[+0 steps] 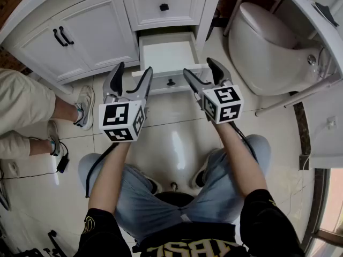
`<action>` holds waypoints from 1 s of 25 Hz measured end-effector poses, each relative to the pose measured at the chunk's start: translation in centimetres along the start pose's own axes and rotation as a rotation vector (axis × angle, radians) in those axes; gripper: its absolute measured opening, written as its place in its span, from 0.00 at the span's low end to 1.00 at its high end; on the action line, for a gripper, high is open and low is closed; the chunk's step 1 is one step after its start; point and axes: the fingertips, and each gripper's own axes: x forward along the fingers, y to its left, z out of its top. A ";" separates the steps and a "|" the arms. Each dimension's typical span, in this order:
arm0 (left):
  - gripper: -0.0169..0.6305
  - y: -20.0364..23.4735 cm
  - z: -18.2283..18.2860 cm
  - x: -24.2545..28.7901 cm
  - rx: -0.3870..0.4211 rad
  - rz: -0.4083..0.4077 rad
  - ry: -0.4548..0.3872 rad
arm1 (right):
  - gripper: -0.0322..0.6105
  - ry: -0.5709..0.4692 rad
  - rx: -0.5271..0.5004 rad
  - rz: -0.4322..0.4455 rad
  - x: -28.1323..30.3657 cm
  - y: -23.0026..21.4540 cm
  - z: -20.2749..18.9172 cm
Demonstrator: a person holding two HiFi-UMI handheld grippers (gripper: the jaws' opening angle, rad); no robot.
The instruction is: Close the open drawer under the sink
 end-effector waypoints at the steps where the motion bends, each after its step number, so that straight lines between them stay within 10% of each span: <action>1: 0.53 0.2 -0.1 0.1 -0.009 0.002 0.003 | 0.60 0.015 0.017 0.004 0.3 0.1 -0.5; 16: 0.53 0.9 -0.1 2.3 -0.061 -0.022 0.003 | 0.41 0.230 -0.074 0.236 3.7 7.3 -7.7; 25: 0.53 2.1 -0.9 3.5 -0.090 -0.017 0.023 | 0.31 0.391 -0.149 0.229 6.3 6.8 -12.6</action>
